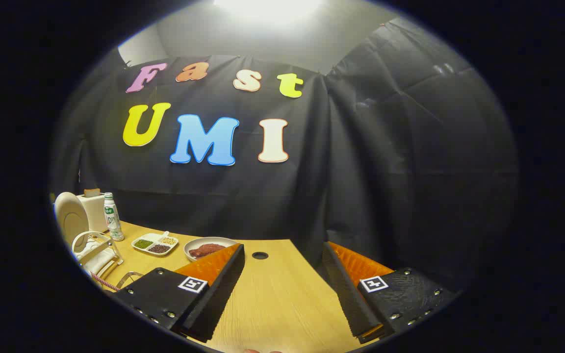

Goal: Take the plate from the dish rack, then take the spoon from the basket and place it into the plate.

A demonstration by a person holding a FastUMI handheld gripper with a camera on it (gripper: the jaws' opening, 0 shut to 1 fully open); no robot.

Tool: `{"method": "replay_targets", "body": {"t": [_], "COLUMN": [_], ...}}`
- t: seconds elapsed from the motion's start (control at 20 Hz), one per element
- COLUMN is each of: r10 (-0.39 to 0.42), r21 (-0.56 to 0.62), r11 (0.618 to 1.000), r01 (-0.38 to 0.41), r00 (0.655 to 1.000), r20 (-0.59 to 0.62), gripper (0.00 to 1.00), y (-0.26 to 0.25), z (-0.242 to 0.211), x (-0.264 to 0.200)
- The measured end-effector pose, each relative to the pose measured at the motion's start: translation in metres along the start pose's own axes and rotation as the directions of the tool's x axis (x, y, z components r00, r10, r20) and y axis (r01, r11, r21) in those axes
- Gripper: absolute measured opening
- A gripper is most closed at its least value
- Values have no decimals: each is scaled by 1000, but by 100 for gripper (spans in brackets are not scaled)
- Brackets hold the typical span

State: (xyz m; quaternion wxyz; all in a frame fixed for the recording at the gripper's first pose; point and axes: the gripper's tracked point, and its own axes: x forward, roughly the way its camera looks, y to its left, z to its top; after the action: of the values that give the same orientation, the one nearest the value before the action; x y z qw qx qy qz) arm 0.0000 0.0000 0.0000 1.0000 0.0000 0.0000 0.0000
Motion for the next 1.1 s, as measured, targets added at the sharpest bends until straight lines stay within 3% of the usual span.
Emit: {"method": "replay_targets", "body": {"t": [0.15, 0.4, 0.8, 1.1], "r10": [-76, -87, 150, 263], "r21": [-60, -54, 72, 81], "r11": [995, 995, 986, 962], "r01": [76, 85, -148, -261], "r00": [997, 996, 988, 965], "r20": [-2, -28, -26, -19], "gripper": [97, 96, 96, 97], "y": [5, 71, 261, 360], "z": [43, 96, 146, 163], "x": [-39, -92, -142, -163]}}
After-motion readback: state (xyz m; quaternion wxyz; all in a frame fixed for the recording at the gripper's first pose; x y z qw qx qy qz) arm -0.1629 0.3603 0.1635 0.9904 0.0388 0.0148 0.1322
